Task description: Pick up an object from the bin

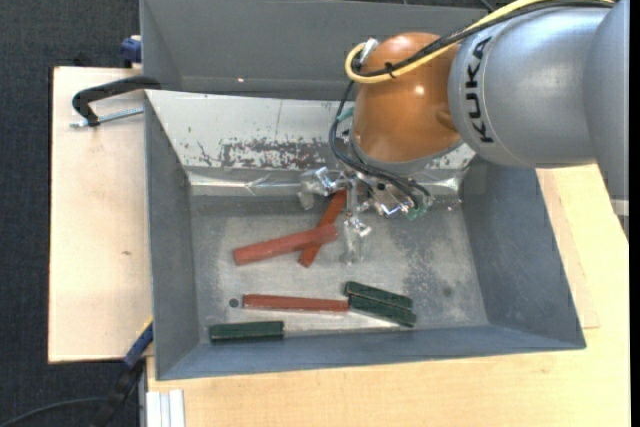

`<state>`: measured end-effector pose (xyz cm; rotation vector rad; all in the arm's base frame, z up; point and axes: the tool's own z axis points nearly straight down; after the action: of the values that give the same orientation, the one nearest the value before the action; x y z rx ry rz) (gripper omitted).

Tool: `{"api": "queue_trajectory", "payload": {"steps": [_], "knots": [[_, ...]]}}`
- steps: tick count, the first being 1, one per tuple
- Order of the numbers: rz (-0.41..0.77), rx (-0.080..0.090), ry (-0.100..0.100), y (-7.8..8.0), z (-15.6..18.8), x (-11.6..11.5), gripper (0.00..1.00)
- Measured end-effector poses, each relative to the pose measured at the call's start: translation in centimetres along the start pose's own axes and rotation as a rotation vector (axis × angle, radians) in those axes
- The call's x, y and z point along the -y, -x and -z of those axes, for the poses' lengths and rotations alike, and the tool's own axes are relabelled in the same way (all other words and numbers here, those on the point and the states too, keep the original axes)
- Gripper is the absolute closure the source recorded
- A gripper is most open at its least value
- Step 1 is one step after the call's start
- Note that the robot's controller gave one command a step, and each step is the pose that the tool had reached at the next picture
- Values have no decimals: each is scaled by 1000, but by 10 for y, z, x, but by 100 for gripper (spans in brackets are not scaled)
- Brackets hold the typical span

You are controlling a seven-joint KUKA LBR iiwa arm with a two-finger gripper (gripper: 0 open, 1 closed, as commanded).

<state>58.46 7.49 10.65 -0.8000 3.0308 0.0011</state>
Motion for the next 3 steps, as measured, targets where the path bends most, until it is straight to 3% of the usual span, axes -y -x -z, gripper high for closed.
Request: {"api": "queue_trajectory", "payload": {"steps": [1, 2, 3], "knots": [[241, -3, 2, 9, -37, 5, 0], [238, 0, 2, 11, -35, 4, 0], [238, -1, 2, 10, -35, 4, 100]]}}
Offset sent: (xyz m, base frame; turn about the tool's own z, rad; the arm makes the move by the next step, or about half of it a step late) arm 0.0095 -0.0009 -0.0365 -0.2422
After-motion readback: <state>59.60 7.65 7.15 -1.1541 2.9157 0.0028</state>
